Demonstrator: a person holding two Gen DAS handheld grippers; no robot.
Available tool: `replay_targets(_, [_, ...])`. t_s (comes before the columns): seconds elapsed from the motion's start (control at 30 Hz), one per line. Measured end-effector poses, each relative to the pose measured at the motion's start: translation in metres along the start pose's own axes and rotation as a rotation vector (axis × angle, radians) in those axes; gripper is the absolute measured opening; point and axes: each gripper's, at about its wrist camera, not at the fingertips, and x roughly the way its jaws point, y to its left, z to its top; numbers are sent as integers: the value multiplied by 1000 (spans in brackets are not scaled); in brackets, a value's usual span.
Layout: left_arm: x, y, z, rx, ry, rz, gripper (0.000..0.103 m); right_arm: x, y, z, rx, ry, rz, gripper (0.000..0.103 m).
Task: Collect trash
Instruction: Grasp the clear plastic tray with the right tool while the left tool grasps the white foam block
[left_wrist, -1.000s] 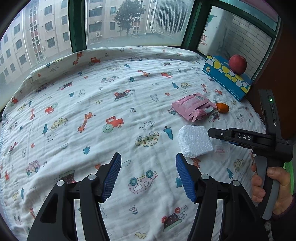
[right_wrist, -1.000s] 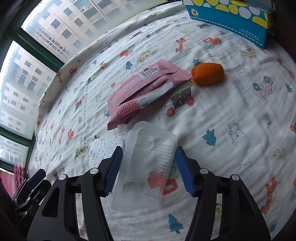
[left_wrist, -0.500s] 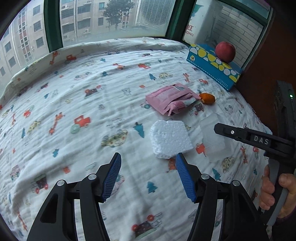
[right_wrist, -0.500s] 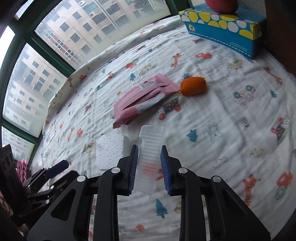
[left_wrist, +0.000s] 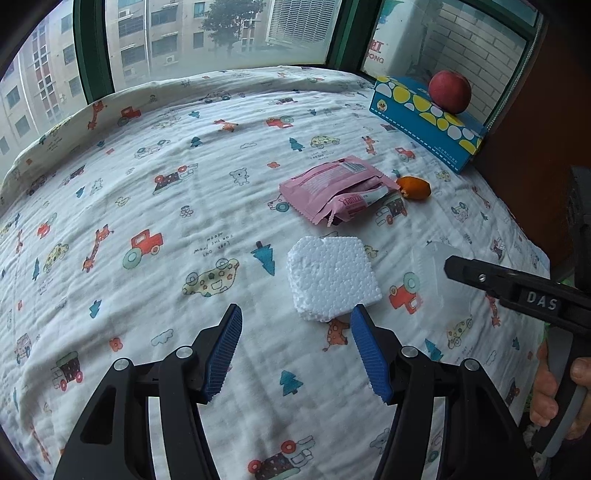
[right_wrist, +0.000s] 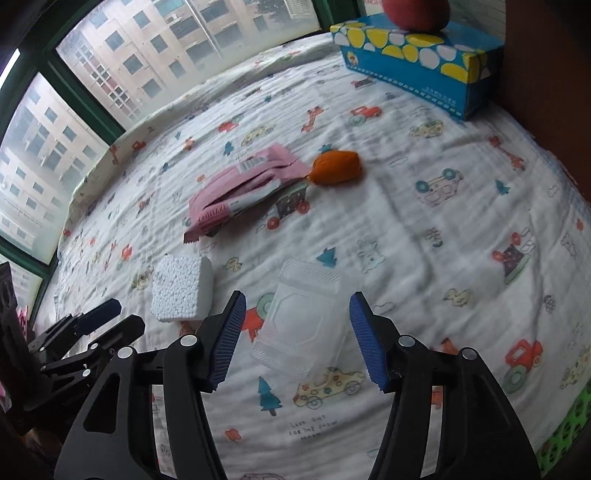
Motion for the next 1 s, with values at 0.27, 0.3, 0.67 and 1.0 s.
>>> replay_targets(0.27, [0,6,-3,-4,1,-1,59,22,10,-4,-5,26,-111,54])
replay_targets(0.3, [0,6,-3,-2,0,0,59,22,11,-5,-16,25,-121,52])
replay_targets(0.67, [19,-22,9,7,19,-13,65,-28,-14,-15,-17,-52,-72,51])
replay_targets(1.0, [50,-42,19,10,43,56,76,-107,-70,-50,54,-162,-72,51])
